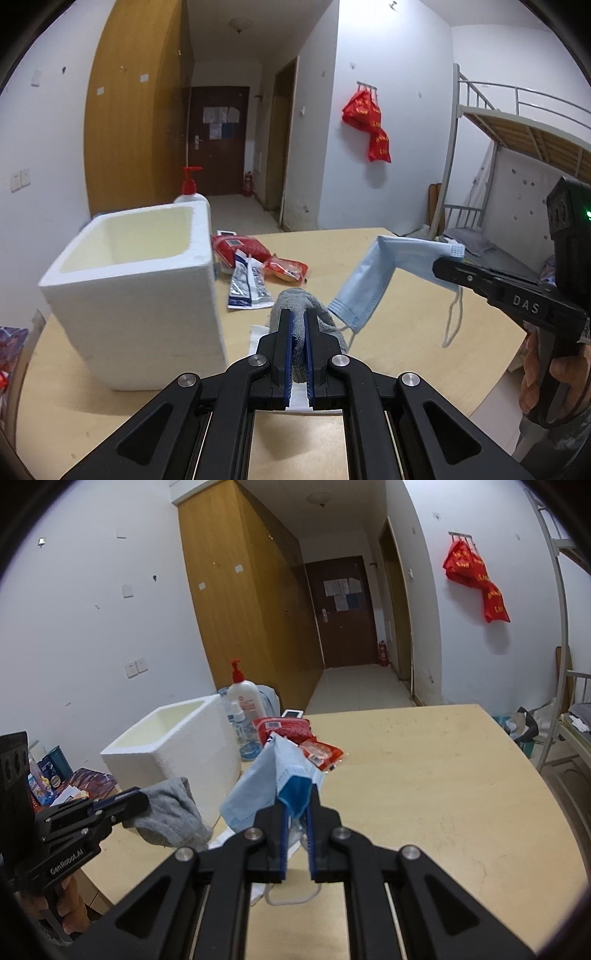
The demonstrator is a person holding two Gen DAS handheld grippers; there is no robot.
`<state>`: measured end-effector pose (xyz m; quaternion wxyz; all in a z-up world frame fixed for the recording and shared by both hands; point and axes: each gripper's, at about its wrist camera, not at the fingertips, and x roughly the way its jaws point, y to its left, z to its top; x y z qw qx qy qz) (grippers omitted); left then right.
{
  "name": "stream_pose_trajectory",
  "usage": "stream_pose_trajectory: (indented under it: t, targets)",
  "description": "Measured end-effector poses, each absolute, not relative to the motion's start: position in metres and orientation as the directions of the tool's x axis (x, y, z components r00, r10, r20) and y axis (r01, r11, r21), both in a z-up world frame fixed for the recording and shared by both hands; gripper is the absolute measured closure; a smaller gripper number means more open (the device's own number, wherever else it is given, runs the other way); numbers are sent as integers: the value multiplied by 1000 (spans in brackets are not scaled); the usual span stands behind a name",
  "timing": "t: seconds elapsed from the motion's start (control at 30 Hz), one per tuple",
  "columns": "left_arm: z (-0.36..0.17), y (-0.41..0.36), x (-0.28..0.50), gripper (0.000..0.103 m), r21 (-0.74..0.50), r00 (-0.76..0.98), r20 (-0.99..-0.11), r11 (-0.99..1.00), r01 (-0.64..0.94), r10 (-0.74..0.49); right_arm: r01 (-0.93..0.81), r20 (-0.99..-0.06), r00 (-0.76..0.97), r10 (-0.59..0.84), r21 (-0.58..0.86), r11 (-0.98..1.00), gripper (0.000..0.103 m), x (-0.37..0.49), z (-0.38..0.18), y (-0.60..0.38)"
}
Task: Organize soft objects
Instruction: 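Carry the grey sock and blue mask with both tools over the foam box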
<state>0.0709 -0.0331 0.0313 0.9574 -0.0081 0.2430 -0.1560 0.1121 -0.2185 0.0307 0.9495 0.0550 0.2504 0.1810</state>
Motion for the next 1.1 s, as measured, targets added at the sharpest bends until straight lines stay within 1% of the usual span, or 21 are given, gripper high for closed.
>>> stream_pose_trajectory:
  t: [0.53, 0.7, 1.1]
  targets:
    - [54, -20, 18, 97, -39, 892, -381, 968, 247, -243, -371, -366, 835, 410, 173, 912, 92, 61, 49, -207]
    - [57, -16, 8, 97, -23, 905, -365, 974, 227, -219, -389, -353, 833, 426, 174, 905, 92, 56, 51, -203]
    - [68, 13, -8, 97, -7, 936, -332, 993, 121, -116, -495, -331, 782, 528, 184, 849, 92, 61, 53, -172]
